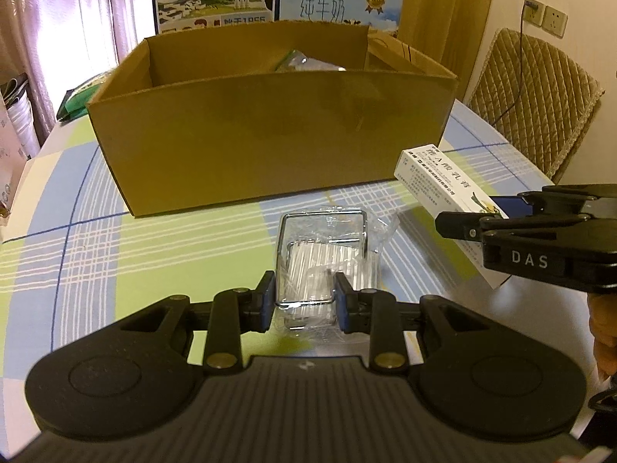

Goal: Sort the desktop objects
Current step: 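Carry the plastic box with the left tool while the right tool carries the medicine box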

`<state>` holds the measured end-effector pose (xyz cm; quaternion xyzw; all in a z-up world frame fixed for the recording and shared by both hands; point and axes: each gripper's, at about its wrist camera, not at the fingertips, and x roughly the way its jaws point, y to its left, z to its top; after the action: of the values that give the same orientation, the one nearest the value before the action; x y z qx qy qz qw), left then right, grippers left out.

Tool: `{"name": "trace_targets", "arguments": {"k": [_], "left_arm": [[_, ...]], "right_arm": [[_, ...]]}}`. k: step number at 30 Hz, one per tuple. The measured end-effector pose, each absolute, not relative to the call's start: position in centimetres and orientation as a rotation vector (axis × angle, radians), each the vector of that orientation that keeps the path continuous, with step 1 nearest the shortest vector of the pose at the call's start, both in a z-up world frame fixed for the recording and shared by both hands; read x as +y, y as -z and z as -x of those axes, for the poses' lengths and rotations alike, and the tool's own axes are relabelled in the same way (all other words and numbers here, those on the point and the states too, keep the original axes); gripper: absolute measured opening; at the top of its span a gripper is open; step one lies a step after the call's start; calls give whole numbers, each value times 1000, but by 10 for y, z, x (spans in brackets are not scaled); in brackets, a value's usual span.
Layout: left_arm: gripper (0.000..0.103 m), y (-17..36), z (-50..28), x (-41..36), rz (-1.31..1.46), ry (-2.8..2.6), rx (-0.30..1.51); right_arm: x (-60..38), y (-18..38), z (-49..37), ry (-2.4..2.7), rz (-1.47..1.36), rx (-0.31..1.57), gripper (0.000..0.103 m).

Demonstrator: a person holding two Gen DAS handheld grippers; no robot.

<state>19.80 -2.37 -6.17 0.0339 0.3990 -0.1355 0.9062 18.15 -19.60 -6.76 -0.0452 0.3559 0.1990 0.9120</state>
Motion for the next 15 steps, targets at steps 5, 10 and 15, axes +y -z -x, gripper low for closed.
{"name": "trace_targets", "arguments": {"k": [5, 10, 15], "left_arm": [[26, 52, -196, -21, -61, 277, 801], [26, 41, -196, -19, -43, 270, 771], [26, 26, -198, -17, -26, 255, 730]], "right_arm": [[-194, 57, -178, -419, 96, 706, 35], [-193, 44, -178, -429, 91, 673, 35], [-190, 29, -180, -436, 84, 629, 35]]}}
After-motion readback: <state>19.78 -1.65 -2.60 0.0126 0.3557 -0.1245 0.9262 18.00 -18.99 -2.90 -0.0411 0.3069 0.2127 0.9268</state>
